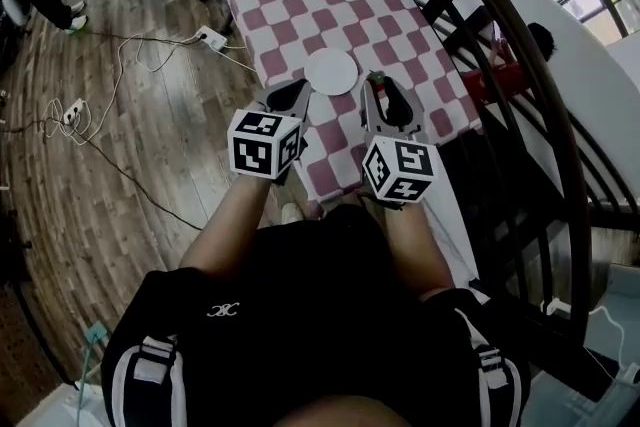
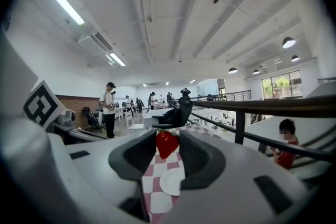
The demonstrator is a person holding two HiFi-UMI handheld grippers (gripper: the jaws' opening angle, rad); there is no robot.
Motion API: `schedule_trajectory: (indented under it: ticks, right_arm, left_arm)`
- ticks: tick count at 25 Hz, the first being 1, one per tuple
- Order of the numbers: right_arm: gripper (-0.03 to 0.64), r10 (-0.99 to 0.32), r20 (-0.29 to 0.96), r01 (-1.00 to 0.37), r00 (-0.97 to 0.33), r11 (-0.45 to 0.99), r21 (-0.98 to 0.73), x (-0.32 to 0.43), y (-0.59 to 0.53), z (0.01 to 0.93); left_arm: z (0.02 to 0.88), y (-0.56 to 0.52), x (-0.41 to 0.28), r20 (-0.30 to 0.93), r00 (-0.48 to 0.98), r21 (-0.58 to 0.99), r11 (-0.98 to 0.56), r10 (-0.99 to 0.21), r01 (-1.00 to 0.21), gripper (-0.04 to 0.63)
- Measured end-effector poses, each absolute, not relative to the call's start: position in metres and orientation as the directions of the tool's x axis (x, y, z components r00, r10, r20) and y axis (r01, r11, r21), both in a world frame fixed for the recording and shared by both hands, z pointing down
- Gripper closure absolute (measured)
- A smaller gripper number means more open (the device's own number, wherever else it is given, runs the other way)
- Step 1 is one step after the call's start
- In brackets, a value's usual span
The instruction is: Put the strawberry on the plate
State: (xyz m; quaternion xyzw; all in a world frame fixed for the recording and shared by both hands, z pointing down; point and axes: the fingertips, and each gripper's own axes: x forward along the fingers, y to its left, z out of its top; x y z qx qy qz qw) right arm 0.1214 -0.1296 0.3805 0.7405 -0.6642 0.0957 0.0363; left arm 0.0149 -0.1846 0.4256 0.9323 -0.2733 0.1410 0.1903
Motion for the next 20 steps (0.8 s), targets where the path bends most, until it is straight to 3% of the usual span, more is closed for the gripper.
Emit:
schedule_trajectory:
  ticks: [20]
  right_arm:
    - [0.472,-0.842,0.496,-0.977,-0.214,0.178,-0.118,0.142,-0.229,0.539]
  left_arm:
    - [0.520,-0.228,0.030,0.499,0.660,0.318,-0.589,-0.562,-0.743,0.604]
